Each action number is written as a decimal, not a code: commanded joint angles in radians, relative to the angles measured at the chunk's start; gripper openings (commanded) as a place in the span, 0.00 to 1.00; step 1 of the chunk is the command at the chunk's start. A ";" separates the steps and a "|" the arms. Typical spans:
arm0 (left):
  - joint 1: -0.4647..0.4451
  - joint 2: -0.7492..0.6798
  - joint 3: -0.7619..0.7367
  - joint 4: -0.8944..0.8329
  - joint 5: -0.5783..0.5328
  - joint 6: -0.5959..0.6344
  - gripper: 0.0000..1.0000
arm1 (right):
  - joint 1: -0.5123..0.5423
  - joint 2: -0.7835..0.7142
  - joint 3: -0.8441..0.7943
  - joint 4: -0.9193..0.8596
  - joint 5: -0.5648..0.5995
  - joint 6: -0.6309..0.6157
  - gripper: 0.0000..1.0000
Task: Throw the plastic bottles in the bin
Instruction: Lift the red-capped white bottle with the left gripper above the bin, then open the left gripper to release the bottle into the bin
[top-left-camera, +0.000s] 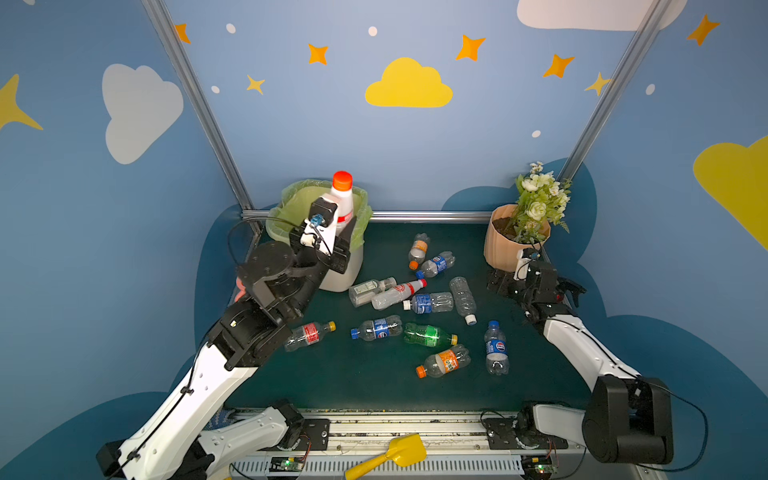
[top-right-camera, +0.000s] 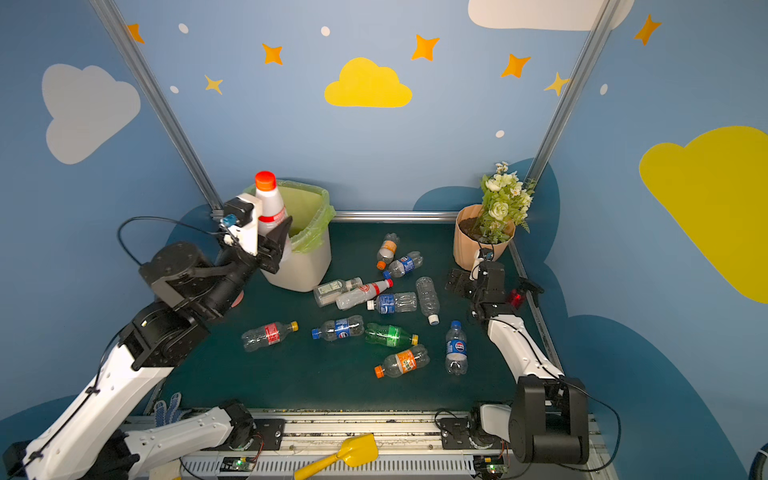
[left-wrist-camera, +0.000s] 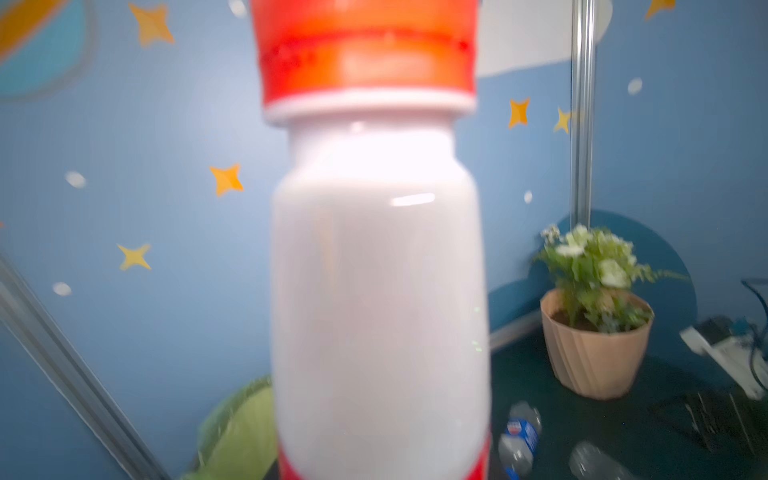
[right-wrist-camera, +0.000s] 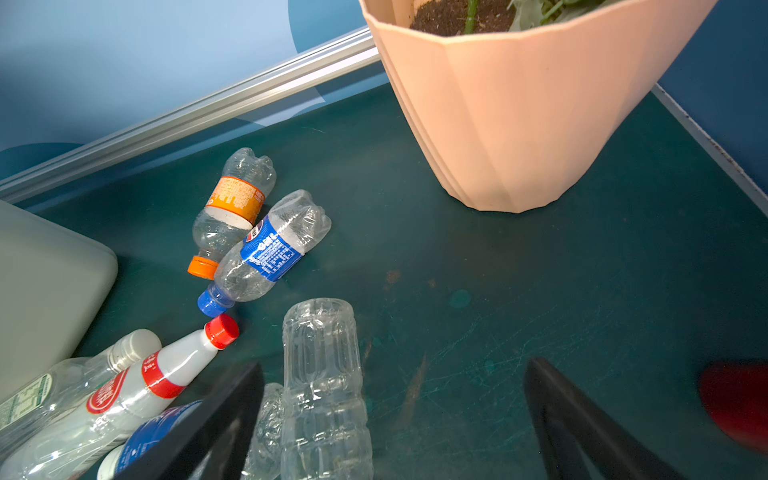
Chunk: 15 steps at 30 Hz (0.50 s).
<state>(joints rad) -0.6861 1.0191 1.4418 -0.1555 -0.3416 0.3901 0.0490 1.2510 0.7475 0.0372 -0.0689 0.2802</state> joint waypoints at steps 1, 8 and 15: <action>0.084 0.073 0.036 0.209 0.031 0.051 0.43 | 0.000 -0.038 0.020 -0.023 0.004 -0.002 0.97; 0.356 0.318 0.132 0.101 0.214 -0.225 0.48 | 0.000 -0.087 -0.005 -0.029 0.017 -0.004 0.97; 0.475 0.476 0.290 -0.049 0.291 -0.308 0.84 | -0.001 -0.134 -0.013 -0.052 0.064 -0.021 0.97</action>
<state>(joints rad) -0.2138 1.5246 1.6215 -0.1387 -0.1062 0.1322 0.0490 1.1450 0.7460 0.0158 -0.0410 0.2752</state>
